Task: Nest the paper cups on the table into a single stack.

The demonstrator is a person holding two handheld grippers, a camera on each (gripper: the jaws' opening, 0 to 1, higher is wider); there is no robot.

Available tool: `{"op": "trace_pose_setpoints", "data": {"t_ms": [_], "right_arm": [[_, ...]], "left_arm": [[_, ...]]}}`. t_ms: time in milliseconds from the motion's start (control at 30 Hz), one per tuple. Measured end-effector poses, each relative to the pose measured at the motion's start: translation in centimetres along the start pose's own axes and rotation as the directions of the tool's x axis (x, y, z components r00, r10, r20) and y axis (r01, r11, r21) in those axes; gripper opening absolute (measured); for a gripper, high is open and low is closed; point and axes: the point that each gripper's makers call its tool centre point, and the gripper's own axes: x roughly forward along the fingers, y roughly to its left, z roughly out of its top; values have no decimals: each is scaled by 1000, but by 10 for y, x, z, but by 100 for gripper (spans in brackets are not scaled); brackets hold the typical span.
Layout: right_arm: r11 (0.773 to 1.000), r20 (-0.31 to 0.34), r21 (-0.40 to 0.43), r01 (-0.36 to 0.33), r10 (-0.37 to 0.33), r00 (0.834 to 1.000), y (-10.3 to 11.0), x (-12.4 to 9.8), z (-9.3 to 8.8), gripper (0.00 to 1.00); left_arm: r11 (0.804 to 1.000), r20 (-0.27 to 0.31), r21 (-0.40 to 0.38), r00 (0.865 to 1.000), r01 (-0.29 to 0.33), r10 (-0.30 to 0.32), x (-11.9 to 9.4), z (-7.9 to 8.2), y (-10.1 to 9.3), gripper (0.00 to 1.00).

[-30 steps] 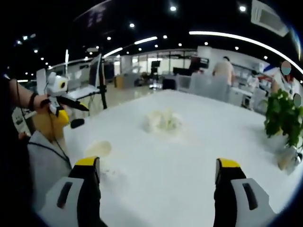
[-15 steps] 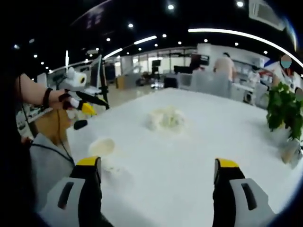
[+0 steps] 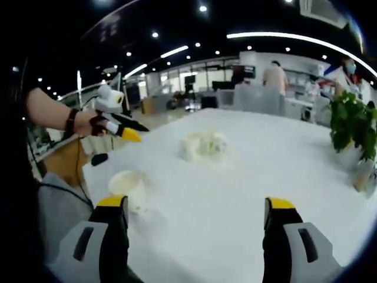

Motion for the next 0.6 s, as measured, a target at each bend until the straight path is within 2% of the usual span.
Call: {"op": "trace_pose_setpoints", "data": {"t_ms": [333,600], "right_arm": [[1000,-23,24,-8,8,1000,0,-2,-9,94],[1000,-37,24,-16,16,999,-2,1,-10,93]], "left_arm": [[999,29,-40,999,-11,12,29,3,13,77],[998,39,-54,999,-11,13,43,8,18,76]]}}
